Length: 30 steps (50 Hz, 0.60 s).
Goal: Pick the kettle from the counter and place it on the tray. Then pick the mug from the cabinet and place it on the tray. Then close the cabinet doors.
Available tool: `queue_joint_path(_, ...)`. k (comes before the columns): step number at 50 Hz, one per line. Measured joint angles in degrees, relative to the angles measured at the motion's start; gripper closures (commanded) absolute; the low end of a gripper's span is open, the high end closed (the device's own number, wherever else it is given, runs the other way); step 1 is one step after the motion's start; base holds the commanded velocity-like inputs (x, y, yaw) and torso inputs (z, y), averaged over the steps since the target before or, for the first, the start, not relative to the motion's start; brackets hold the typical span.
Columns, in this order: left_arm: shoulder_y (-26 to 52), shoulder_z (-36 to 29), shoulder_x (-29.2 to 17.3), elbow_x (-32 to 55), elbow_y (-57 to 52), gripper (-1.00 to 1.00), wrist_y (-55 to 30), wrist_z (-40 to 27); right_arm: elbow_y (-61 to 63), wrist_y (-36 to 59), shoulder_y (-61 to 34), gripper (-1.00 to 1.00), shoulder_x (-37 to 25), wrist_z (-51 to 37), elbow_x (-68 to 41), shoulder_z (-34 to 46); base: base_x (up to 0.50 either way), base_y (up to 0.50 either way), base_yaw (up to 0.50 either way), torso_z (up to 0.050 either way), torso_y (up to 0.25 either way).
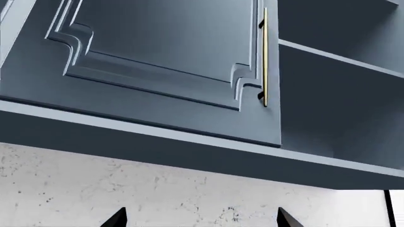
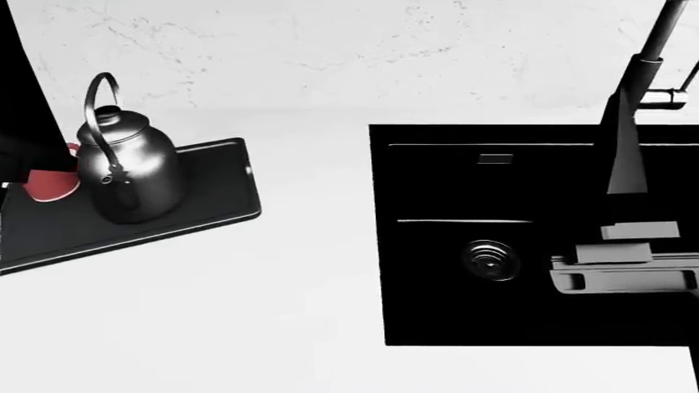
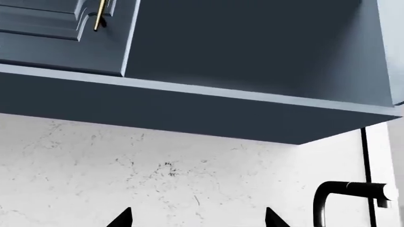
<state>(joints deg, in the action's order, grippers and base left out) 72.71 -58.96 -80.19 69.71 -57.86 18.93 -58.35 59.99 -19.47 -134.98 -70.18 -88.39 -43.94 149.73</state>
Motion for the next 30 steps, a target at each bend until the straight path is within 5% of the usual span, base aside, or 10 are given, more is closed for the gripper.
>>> queue_joint_path(30,-1.6,-0.6,-0.1,-0.9,-0.2,-1.00,0.9,0.6,0.0,0.4,0.0,-1.00,-0.9,1.4,-1.4,-1.6,0.00,-0.50,0.00,0.000,0.000)
